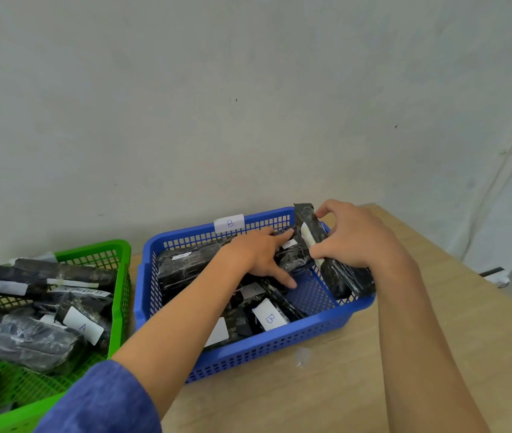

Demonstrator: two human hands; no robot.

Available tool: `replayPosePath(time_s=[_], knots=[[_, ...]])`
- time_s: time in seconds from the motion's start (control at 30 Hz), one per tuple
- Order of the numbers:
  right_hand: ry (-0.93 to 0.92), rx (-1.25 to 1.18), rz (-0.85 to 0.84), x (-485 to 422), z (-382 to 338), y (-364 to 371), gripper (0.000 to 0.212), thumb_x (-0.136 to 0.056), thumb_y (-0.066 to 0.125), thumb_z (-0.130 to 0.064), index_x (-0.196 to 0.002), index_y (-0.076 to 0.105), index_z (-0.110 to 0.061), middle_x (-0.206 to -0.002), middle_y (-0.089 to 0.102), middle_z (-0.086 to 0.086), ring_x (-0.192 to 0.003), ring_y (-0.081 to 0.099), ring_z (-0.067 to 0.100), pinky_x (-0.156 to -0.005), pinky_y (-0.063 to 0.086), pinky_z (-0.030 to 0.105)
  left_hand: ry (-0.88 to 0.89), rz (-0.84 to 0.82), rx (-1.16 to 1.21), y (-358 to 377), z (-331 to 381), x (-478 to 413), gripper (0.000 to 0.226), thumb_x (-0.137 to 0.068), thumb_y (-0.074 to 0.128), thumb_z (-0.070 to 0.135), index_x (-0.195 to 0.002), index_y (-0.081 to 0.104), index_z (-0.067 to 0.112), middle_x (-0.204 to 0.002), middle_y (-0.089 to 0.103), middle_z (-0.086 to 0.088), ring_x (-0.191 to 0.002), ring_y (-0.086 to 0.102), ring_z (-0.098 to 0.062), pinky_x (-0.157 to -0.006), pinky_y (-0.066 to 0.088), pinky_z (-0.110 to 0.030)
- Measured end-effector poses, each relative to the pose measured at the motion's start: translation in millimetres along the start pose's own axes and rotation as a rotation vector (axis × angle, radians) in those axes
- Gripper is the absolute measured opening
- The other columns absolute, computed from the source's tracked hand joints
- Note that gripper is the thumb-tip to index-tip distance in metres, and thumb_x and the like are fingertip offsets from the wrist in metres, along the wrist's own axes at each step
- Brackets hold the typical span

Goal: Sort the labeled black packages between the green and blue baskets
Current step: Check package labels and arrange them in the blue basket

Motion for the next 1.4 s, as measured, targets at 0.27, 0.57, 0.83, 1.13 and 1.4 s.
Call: replayPosePath(time_s=[0.27,0.57,0.83,1.13,1.4], knots=[[-0.022,0.098,-0.018,1.1,-15.7,10.8,0.073,-0.060,0.081,-0.044,-0.127,0.054,-0.038,-0.111,0.065,-0.005,-0.095,0.059,0.023,-0.074,0.045,0.034,-0.089,0.024,0.231,-3.6,-35.7,18.5,0.115,-0.057,0.094,0.053,-0.148,0.031,0.024,-0.152,0.046,-0.003,-0.133,0.050,-0.028,-0.108,0.044,-0.045],[-0.004,0.173,-0.070,5.1,-28.7,26.0,0.072,-0.061,0.082,-0.042,-0.127,0.055,-0.038,-0.105,0.064,-0.005,-0.091,0.056,0.023,-0.074,0.041,0.033,-0.099,0.066,0.045,4.2,-29.3,17.7,0.112,-0.060,0.090,0.061,-0.150,0.035,0.022,-0.144,0.044,-0.006,-0.132,0.049,-0.032,-0.105,0.047,-0.050],[0.043,0.142,-0.006,3.8,-21.6,17.3,0.060,-0.065,0.077,-0.044,-0.122,0.061,-0.031,-0.113,0.067,-0.003,-0.103,0.063,0.025,-0.076,0.046,0.035,-0.035,0.085,-0.007,11.9,-17.9,7.2,0.092,-0.082,0.052,0.082,-0.157,0.009,0.051,-0.158,0.032,-0.011,-0.142,0.037,-0.037,-0.112,0.032,-0.059],[0.050,0.152,0.019,5.4,-24.1,14.5,0.059,-0.066,0.077,-0.044,-0.122,0.063,-0.029,-0.119,0.068,-0.001,-0.108,0.064,0.027,-0.079,0.048,0.036,-0.045,0.059,-0.018,11.5,-11.8,13.3,0.088,-0.084,0.055,0.077,-0.158,0.021,0.043,-0.159,0.028,-0.015,-0.147,0.027,-0.038,-0.116,0.027,-0.061],[0.062,0.132,0.002,6.5,-22.1,10.3,0.057,-0.070,0.076,-0.045,-0.121,0.061,-0.026,-0.117,0.066,0.001,-0.105,0.063,0.029,-0.083,0.052,0.039,0.309,0.034,-0.055,3.5,2.4,46.4,0.033,-0.091,0.070,0.013,-0.116,0.075,0.033,-0.110,0.055,-0.003,-0.108,0.049,-0.020,-0.090,0.046,-0.042]])
Point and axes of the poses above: each hand's wrist, its own x-axis away from the middle knuckle, its own y-axis out of the palm, z = x × y, the point moved 5 cm from there along -x, towards the middle knuckle
